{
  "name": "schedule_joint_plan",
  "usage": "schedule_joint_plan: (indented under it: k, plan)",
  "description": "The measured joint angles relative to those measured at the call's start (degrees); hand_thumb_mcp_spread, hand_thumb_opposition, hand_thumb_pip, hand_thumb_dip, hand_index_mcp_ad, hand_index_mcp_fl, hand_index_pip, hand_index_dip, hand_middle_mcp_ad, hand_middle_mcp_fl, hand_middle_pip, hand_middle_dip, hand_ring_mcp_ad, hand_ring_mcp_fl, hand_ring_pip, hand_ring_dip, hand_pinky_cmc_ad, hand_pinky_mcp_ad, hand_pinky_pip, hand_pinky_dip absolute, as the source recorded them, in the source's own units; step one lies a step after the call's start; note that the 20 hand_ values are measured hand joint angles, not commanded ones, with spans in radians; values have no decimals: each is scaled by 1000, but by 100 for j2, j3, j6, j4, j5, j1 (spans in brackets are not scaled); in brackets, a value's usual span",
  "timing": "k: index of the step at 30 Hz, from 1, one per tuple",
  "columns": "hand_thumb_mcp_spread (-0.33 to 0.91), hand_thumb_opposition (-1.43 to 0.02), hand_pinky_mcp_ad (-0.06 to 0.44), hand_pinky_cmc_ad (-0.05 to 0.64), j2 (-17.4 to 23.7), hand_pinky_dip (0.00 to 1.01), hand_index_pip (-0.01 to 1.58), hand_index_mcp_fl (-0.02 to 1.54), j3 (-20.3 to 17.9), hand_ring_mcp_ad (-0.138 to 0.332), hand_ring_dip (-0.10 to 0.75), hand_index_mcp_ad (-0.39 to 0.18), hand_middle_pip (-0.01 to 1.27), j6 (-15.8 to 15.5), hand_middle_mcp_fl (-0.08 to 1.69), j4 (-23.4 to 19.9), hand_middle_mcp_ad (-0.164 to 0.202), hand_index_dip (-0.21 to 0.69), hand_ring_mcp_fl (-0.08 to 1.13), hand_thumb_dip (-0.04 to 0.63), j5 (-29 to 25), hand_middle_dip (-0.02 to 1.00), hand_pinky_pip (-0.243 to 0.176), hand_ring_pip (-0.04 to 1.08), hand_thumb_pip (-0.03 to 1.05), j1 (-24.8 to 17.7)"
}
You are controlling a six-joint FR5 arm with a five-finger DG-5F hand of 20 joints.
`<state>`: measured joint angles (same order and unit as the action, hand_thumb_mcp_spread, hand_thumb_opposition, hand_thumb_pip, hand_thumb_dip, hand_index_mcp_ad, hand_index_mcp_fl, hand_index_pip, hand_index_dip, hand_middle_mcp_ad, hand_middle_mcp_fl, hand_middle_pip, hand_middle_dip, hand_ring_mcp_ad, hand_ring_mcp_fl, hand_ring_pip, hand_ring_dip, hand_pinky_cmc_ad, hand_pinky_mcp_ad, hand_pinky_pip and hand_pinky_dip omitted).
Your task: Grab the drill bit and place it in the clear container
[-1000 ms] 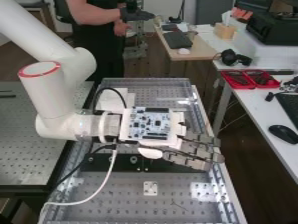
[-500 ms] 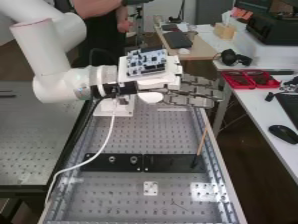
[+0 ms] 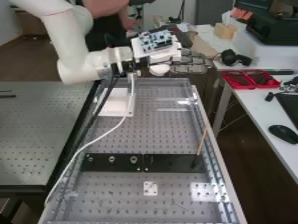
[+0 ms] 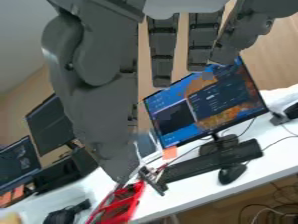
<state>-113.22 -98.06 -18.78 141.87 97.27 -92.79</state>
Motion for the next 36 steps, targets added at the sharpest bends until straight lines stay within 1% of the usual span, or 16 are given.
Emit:
schedule_joint_plan:
  k: [7,9,12,17,20,29,33,34,35,36]
  plan:
    - [632,-1051,136,325,-368,192,764,1042,260,182,52,-87,136,219,300,76,82,251,122,239,-2,175,-98,103,476,-309]
    - [632,-1051,133,326,-520,192,768,1042,339,182,52,-87,136,323,304,108,82,251,122,239,-64,175,-98,106,476,-371]
    - [632,-1051,133,330,-703,192,768,1042,404,182,52,-87,136,383,304,134,82,251,122,239,-219,175,-99,106,476,-422]
    - [632,-1051,133,328,-935,188,768,1042,440,182,52,-87,136,442,300,172,82,251,122,239,-503,175,-99,106,476,-443]
    - [632,-1051,133,323,-1010,188,768,1042,444,182,51,-87,136,481,300,184,82,251,122,239,-555,175,-99,101,476,-447]
    - [632,-1051,133,323,-1295,188,768,1042,469,182,51,-87,136,855,300,201,82,251,122,239,-714,175,-99,101,476,-460]
    - [621,-1065,133,323,-1307,188,770,1038,476,182,51,-87,136,823,304,217,86,248,122,239,-716,175,-98,101,480,-469]
    - [614,-1065,133,323,-1307,188,782,1025,481,182,51,-87,136,812,300,233,86,248,115,239,-710,175,-98,101,480,-469]
    - [581,-1051,133,321,-1306,185,833,970,503,183,51,-91,134,778,284,318,82,250,113,239,-688,175,-98,101,483,-465]
    - [559,-1019,133,323,-1303,183,843,953,528,183,51,-91,131,756,260,413,82,239,112,239,-657,175,-101,101,510,-457]
